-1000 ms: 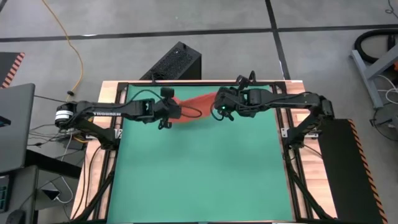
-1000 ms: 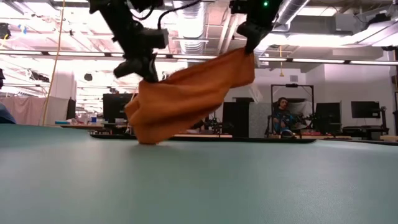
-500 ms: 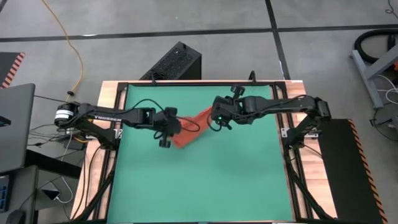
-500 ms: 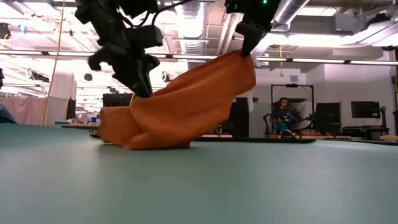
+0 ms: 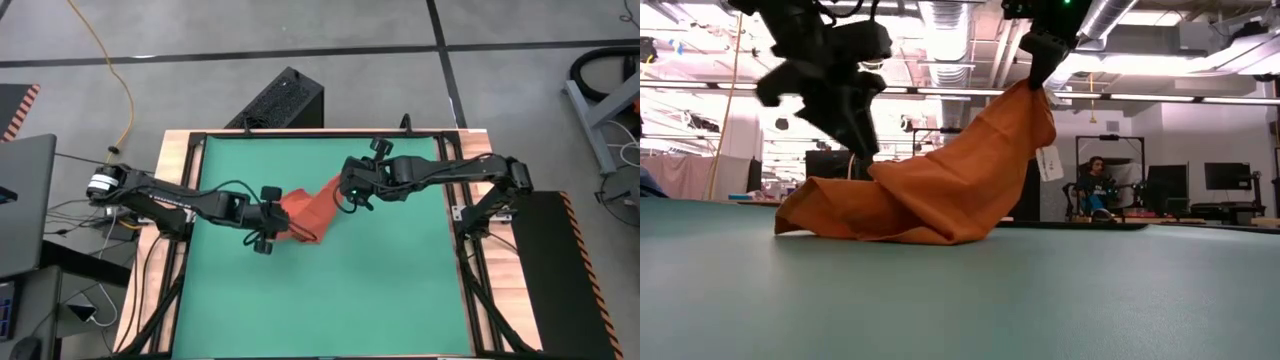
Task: Roll towel into tight, uniform cylinder
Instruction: Fold the orange table napkin
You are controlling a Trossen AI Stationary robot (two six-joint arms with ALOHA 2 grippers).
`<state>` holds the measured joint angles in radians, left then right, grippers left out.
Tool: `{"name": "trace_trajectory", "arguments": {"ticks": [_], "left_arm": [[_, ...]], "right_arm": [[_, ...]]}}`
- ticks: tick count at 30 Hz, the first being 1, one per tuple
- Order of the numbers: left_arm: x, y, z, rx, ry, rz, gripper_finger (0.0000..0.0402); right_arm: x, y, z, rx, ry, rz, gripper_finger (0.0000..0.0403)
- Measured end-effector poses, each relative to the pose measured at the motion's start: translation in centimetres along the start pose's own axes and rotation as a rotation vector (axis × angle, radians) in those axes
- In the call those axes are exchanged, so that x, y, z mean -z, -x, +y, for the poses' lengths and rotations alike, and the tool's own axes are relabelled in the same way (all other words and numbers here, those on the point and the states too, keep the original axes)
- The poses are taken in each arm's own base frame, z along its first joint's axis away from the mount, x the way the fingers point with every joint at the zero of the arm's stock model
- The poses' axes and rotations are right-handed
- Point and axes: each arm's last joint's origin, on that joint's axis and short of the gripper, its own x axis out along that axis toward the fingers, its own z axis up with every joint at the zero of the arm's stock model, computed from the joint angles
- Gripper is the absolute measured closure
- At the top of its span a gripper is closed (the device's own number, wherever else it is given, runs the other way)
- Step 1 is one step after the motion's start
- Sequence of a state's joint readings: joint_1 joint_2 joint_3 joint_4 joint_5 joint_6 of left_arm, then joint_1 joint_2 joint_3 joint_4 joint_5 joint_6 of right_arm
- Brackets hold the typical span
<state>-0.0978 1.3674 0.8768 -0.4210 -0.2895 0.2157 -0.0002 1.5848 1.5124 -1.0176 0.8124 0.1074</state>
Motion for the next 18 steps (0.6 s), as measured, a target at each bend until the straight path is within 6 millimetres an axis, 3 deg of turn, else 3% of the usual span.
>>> {"name": "trace_trajectory", "arguments": {"ticks": [7, 13, 18], "left_arm": [[-0.7, -0.7, 2.2, 0.166, 0.134, -0.152, 0.0262], [0.4, -1.2, 4.3, 0.119, 0.235, -0.087, 0.0262], [1.0, -1.7, 4.8, 0.198, 0.309, -0.118, 0.0262]], "right_arm": [[0.0, 0.0, 0.0, -0.013, 0.0, 0.001, 0.04], [0.0, 0.0, 0.1, -0.033, 0.003, 0.003, 0.04], [0.0, 0.0, 0.1, -0.032, 0.011, 0.003, 0.04]]}}
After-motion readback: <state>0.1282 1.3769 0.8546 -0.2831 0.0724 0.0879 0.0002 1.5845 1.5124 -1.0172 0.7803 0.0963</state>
